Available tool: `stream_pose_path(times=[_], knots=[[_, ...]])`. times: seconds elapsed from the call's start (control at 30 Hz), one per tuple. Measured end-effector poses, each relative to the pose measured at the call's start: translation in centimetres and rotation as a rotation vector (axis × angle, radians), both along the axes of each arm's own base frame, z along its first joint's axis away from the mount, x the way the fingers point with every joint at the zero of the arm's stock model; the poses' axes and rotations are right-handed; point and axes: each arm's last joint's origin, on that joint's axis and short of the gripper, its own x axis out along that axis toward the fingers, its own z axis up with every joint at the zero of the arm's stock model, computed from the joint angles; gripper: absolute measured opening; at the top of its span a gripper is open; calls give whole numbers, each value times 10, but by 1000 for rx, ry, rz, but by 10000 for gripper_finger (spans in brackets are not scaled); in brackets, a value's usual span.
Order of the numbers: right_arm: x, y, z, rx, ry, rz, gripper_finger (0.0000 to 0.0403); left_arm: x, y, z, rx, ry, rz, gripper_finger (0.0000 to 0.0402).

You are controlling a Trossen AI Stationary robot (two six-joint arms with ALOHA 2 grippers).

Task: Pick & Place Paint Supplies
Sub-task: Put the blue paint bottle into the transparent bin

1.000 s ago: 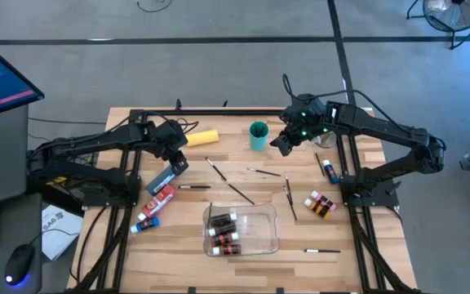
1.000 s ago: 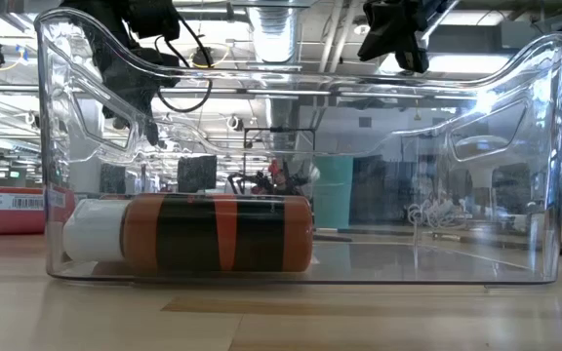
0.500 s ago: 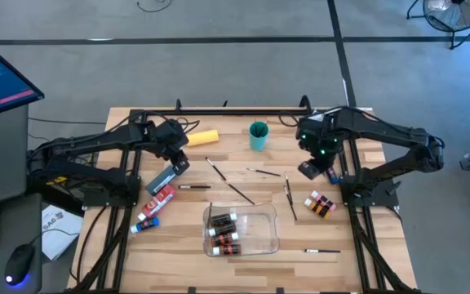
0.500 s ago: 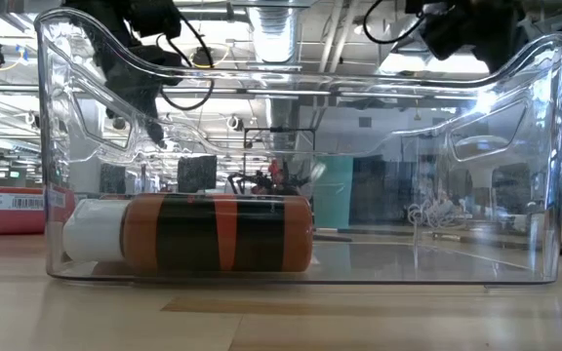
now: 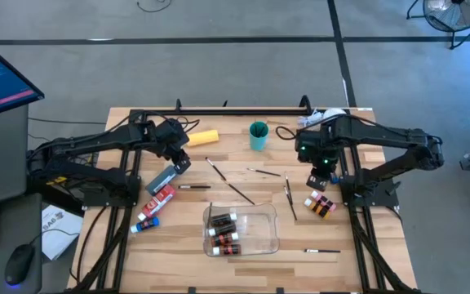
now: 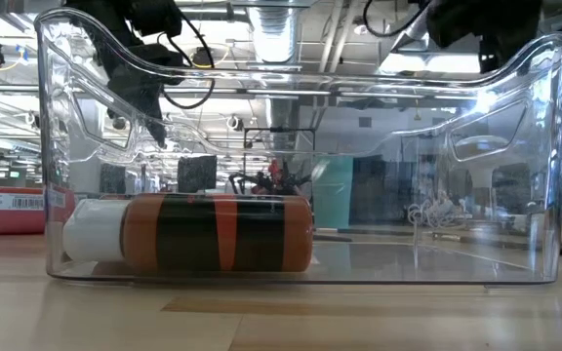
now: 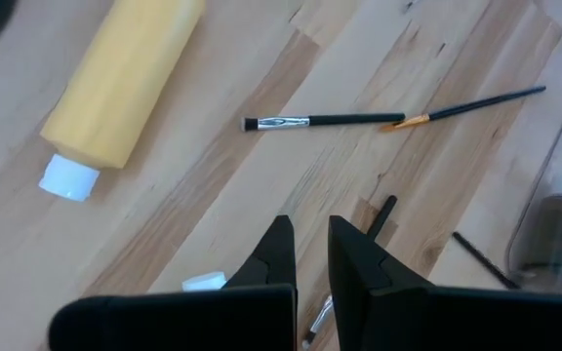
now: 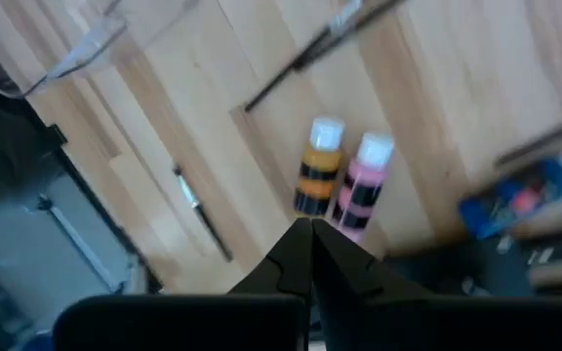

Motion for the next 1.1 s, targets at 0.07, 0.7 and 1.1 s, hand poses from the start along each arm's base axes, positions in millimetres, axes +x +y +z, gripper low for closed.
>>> stream_pose_path(times=[0.07,0.7,1.1], knots=[[5,-4,-8,9,80,-77,1,1,0,0,-2,-8,7,2],[43,-43,-63,-69,278,207,0,8,-14,1,-28,-42,-15,2],[-34,-49,-61,-48,320,-310,0,9,-13,2,-14,-61,8,2]])
